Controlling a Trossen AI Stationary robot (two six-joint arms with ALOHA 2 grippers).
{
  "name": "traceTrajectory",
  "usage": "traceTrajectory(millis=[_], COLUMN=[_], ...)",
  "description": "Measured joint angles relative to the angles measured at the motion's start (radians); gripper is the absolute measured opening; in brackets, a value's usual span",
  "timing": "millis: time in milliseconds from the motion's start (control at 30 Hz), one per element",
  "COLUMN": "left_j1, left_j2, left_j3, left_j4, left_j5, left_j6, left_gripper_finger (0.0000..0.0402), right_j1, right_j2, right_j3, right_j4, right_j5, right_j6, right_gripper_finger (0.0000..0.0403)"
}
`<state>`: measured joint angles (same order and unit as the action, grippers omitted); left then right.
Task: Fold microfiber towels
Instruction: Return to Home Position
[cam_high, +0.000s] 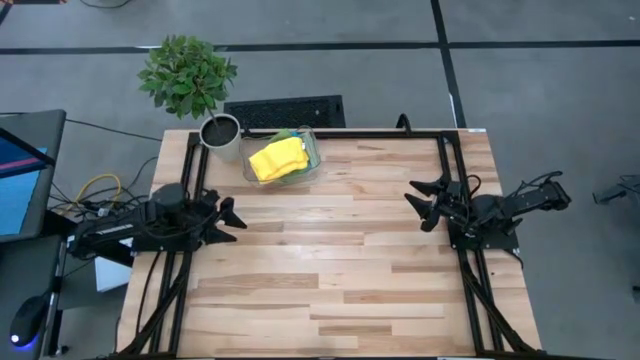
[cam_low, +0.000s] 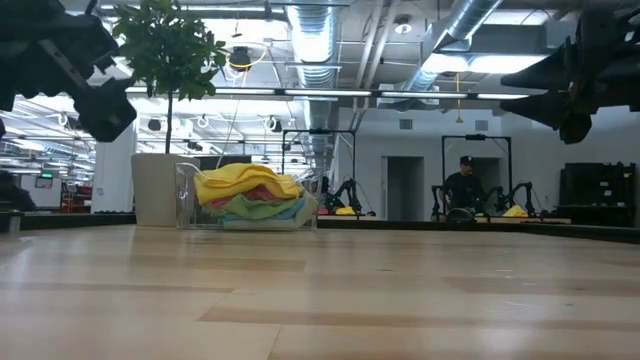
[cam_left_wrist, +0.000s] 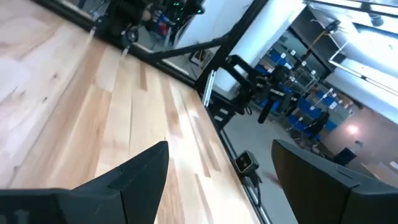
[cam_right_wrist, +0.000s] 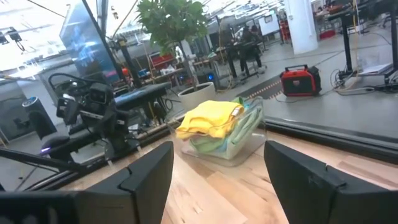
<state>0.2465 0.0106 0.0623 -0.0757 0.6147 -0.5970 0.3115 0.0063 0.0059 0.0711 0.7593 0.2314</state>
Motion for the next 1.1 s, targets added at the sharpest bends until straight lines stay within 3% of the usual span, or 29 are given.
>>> traceTrajectory(millis=[533,1100], left_j1=[0.000,0.000], left_j2=[0.002,0.002], left_j3=[0.007,0.007], left_j4=[-0.037,-0.039], left_j5=[-0.089,-0.092], left_j6=[0.010,0.010], left_gripper_finger=[0.0277,0.0277], right_j1=[0.000,0.000], right_j2=[0.000,0.000], right_j3=[0.000,-0.001], right_j4=[0.000,0.000], right_j5=[0.000,0.000], right_j6=[-0.003,-0.002], right_gripper_finger=[0.0276,0.0276])
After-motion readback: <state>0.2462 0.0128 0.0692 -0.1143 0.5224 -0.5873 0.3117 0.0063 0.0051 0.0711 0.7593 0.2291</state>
